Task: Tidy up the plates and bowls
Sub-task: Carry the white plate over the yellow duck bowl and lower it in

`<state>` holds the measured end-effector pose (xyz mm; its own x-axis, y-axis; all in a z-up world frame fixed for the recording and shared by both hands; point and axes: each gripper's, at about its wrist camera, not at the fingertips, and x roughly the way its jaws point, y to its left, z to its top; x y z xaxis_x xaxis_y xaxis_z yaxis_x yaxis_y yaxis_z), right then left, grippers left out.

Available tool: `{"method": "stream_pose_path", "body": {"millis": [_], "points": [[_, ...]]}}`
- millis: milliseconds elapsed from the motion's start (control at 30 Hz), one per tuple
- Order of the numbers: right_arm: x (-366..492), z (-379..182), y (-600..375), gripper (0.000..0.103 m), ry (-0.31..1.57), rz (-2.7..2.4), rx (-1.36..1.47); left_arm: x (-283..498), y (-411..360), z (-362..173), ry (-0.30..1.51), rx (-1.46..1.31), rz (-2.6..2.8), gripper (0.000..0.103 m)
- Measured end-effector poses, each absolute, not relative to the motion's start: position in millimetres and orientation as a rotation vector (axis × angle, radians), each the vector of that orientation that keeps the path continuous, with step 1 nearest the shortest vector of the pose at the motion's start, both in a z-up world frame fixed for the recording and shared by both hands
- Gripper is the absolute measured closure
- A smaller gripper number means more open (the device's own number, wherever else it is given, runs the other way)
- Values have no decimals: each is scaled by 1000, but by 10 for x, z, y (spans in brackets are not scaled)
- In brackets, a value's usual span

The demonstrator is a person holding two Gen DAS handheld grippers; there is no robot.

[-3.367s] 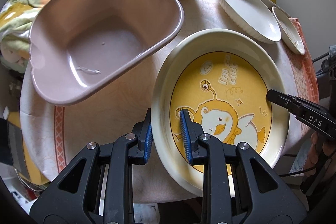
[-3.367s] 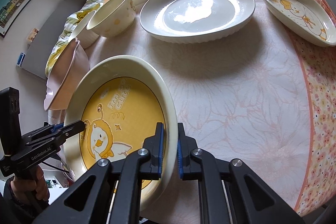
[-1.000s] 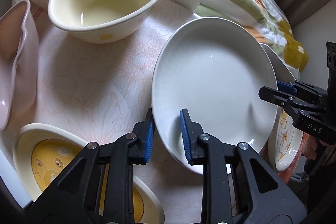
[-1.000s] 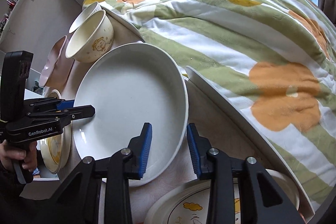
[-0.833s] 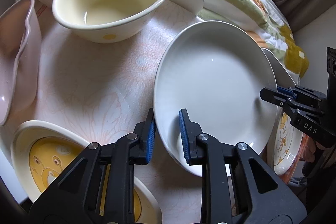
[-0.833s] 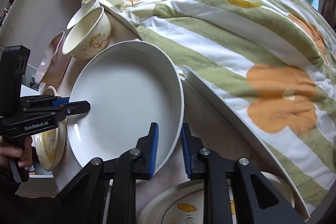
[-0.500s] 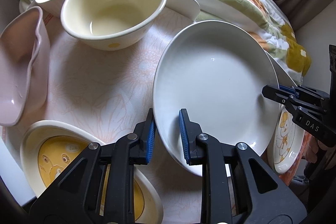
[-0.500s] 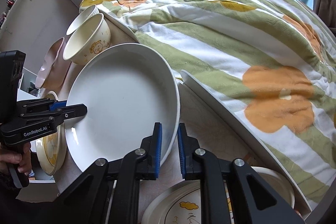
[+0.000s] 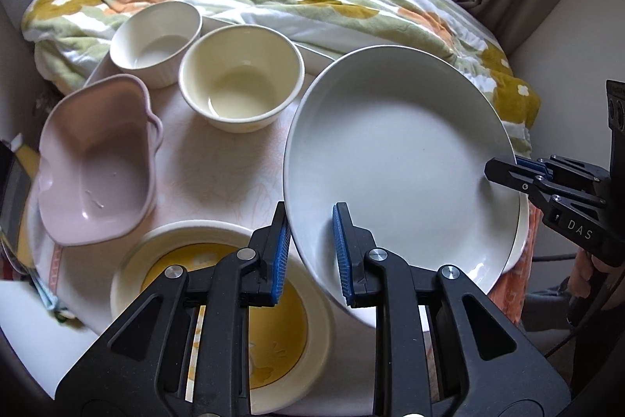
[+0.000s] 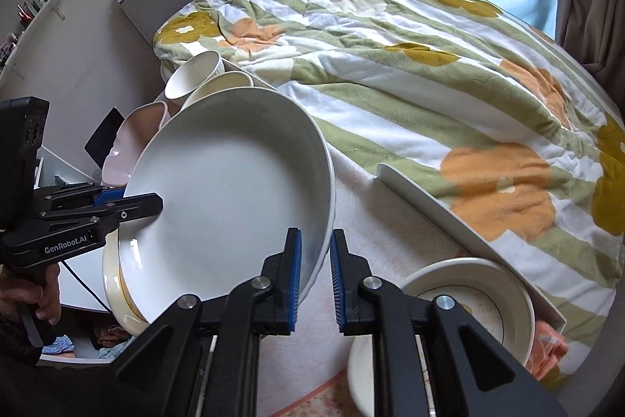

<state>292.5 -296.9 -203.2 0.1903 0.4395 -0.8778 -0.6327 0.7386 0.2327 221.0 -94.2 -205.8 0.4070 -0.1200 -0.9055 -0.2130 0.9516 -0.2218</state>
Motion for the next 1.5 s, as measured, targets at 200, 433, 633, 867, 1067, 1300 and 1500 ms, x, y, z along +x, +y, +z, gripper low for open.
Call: {"method": "stream_pose_path", "body": {"millis": [200,433,633,867,1067,1300,1500], "points": [[2303,-1825,-2741,89,1147,649,-135,1888,-586,-1931,1153,-252,-57,84],[1587,-1891,-2425,89,1165,481,30,1499,-221,-2034,1194,-146,-192,84],[1171,-2142,-2230,89,1203,385,131,1292,-20,-2326,1255,-111,-244,84],[961,-2444,-2140,89,1211,324,170,1251,4,-2739,1287,-87,-237,84],[929,-2523,-2153,89,1197,300,189,1265,-69,-2859,1296,-50,-226,84],[940,-2552,-2180,89,1179,280,197,1326,-169,-2933,1304,13,-214,84],[931,-2567,-2124,89,1178,264,164,1276,-355,-2900,1256,189,-174,83]]}}
